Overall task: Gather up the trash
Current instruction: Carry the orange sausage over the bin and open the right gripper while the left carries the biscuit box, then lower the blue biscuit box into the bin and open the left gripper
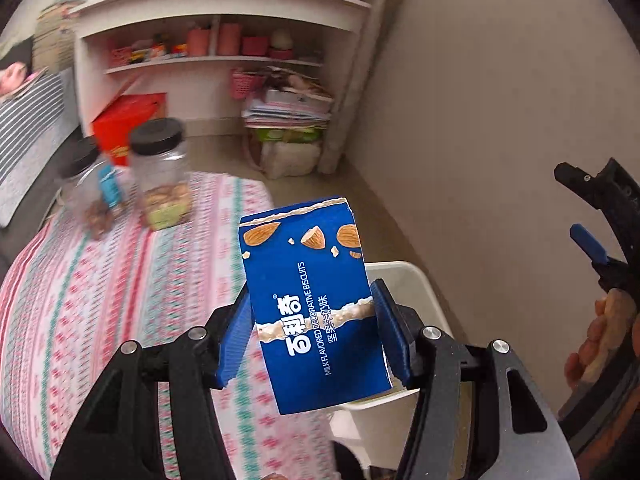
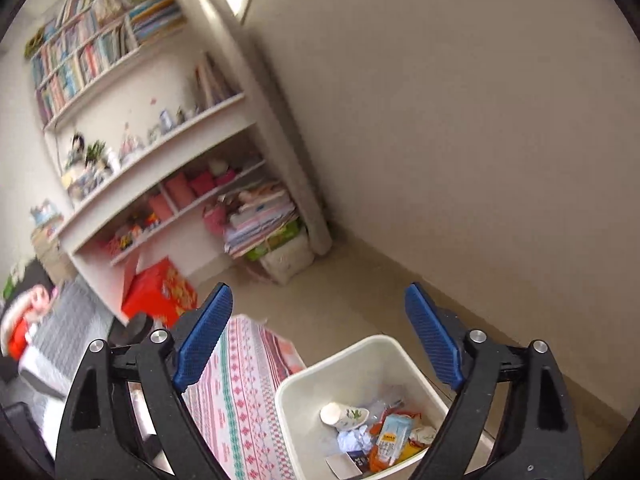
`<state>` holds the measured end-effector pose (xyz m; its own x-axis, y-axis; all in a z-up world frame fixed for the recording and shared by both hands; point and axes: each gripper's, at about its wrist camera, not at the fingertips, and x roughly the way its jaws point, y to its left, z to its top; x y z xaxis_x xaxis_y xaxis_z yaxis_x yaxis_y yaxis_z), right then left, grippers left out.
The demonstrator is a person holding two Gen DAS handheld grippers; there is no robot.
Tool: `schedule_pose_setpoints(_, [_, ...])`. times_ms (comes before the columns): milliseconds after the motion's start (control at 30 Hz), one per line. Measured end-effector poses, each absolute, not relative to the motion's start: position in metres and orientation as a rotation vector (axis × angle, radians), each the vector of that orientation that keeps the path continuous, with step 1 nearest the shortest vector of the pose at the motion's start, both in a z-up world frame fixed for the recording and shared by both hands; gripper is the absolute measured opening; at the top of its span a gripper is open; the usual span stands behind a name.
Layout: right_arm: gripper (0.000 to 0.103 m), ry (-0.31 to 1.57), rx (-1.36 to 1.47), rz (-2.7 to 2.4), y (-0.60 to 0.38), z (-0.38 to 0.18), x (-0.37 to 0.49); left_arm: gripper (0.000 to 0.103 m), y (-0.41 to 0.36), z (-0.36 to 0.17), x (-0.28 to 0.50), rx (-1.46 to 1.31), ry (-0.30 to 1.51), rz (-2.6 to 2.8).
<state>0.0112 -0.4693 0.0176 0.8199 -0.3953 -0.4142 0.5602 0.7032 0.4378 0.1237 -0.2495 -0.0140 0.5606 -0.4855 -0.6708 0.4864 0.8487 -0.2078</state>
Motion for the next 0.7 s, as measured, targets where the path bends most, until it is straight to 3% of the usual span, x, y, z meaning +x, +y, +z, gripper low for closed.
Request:
schedule_pose_setpoints(67, [0.086,0.250,0.625,-0.566,-0.479,0.020,-0.005,0.059,-0.275,-0.009,0.126,-0.010,0.802,-0.613])
schedule_pose_setpoints(167, [0.088,0.206,0.664,-0.593,-0.492,0.020,-0.022,0.082,-0.304,-0.002,0.130,-0.029,0.825,-0.648])
schedule_pose_setpoints(500, [0.092,0.208,0.534,-0.517,-0.457,0.037,-0.016,0.091,-0.253,-0.006,0.118,-0.019,0.798,-0.512])
schedule_pose_setpoints(700, [0.096,0.143,0.372,-0.429,-0.395,0.057,-0.008,0.096,-0.177,0.018,0.101,-0.024,0.636,-0.344])
